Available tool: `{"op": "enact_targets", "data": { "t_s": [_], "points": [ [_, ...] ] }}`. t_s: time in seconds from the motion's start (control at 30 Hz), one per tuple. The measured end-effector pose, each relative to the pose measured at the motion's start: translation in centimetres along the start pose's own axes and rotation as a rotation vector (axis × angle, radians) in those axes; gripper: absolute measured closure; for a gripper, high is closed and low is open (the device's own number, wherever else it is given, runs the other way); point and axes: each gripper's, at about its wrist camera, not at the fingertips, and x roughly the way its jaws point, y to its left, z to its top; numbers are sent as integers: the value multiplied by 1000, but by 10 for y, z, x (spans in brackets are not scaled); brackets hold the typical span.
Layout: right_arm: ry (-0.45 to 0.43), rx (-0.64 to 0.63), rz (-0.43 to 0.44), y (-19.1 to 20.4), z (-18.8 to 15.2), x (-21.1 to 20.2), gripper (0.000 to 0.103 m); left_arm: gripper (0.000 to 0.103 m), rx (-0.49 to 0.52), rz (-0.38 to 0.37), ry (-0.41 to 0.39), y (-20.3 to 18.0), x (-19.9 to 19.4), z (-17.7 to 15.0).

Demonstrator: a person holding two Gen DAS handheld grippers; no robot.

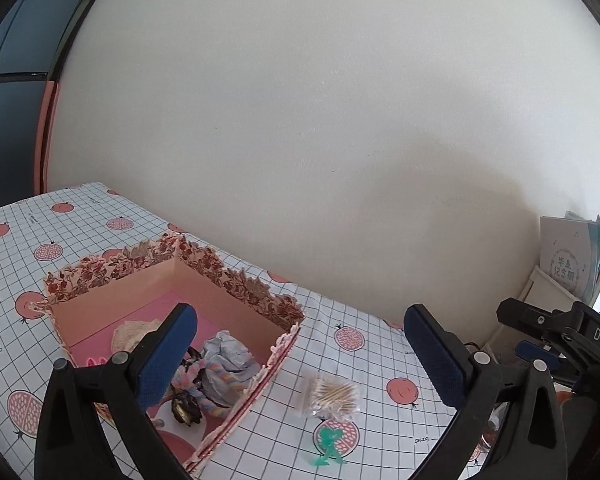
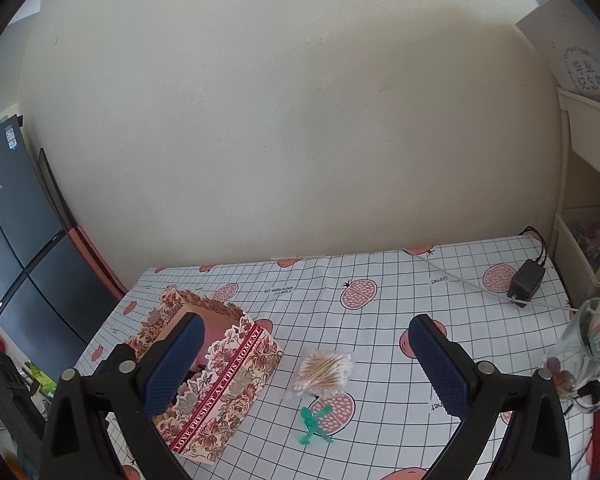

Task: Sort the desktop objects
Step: 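Withdraw both tools from the box toward the cotton swab bag and green figurine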

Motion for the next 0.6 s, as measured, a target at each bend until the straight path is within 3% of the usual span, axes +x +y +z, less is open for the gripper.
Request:
{"op": "enact_targets", "data": {
  "t_s": [0.2,0.33,0.6],
  "points": [
    [-4,12,-7,-15,3,-8,0,0,48,-61,61,-32,12,-10],
    [43,72,62,-34,-1,-3,0,0,110,-72,81,-52,21,-21],
    [87,79,-17,-60,-17,11,0,0,133,-116,184,-67,46,-51]
  ]
}}
